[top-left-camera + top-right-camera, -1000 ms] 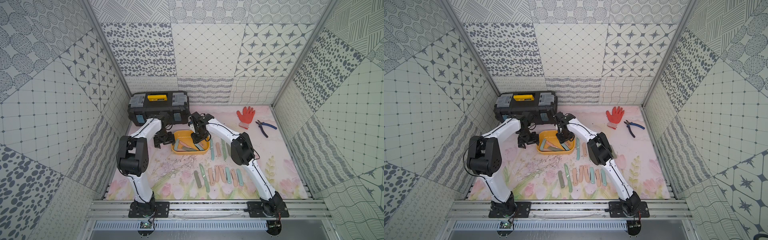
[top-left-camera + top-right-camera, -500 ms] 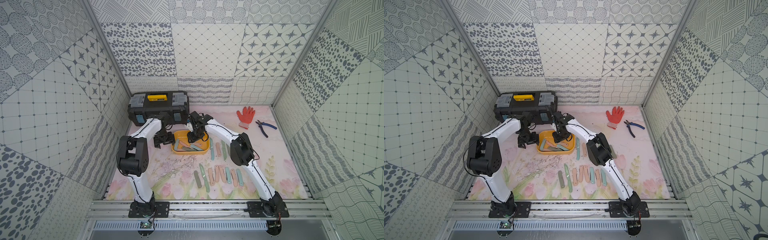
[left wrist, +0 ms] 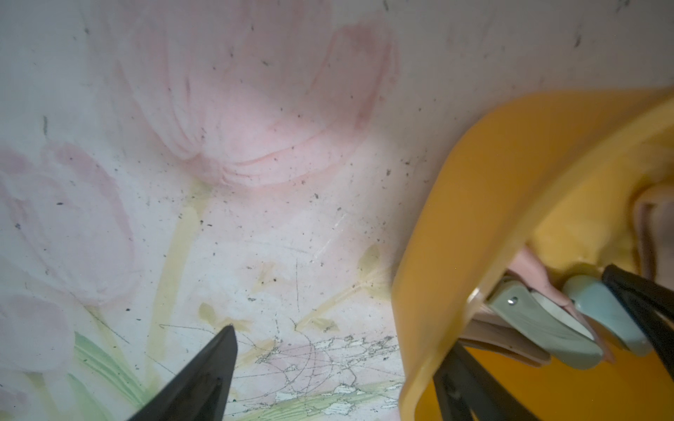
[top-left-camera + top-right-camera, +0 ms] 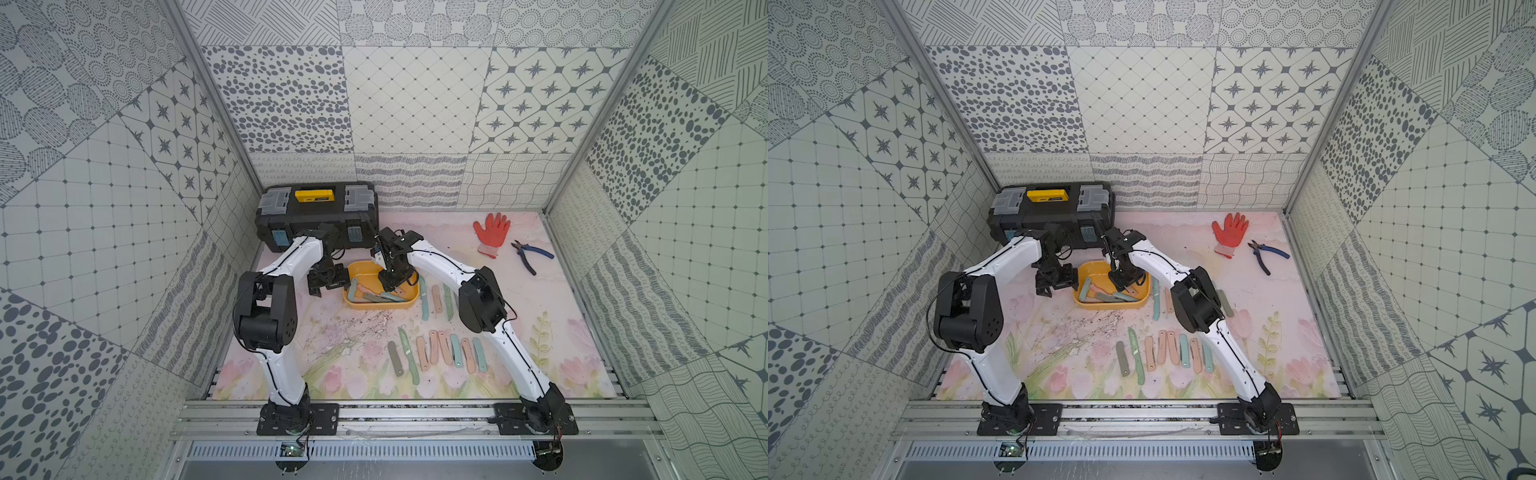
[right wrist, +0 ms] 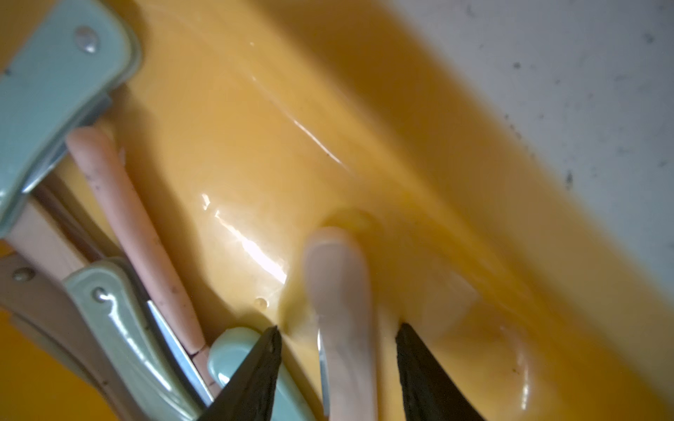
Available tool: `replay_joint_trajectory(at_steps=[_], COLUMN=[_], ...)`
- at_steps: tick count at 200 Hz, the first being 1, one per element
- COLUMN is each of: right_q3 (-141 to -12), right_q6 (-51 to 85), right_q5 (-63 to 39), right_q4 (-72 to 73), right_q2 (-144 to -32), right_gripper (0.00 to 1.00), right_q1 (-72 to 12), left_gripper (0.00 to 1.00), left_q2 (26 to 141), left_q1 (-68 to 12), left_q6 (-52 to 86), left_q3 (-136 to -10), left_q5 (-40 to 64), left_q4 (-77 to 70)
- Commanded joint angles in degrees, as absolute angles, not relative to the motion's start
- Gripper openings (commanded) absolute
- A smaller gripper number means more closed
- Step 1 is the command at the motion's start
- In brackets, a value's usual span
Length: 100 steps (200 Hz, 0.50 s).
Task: Take the fruit knife out of the storage box
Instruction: Pick up the fruit knife from the storage box.
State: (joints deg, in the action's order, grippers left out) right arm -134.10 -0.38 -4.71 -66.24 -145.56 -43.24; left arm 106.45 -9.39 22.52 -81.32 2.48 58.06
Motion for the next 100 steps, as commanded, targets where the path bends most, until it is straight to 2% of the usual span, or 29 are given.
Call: replay_joint_trajectory(at_steps=[1, 27, 53, 100], right_q3=[-132.78, -135.2, -137.59, -138.69], right_q6=[-1.85, -0.88, 0.0, 1.15], right_q5=[-3.46, -2.02, -0.79, 0.82], right_q4=[-67.24, -67.98, -68.25, -67.65], right_q2=[-145.16, -146.97, -148.6, -148.85], right_gripper=[0.56, 0.53, 0.37, 0.25], right_q1=[-43.77, -43.91, -43.88, -43.94], left_gripper=[0.81, 0.81, 0.81, 0.81], left_q2=[105.56, 105.57, 105.56, 105.52], left_q1=[-9.47, -9.49, -9.48, -9.49], left_q6=[23.2, 23.19, 23.21, 23.2], left_q3=[-81.85, -81.87, -81.84, -81.87], left_q5=[2.81, 2.72, 2.71, 2.81], left_q4=[59.68, 59.68, 59.67, 59.72])
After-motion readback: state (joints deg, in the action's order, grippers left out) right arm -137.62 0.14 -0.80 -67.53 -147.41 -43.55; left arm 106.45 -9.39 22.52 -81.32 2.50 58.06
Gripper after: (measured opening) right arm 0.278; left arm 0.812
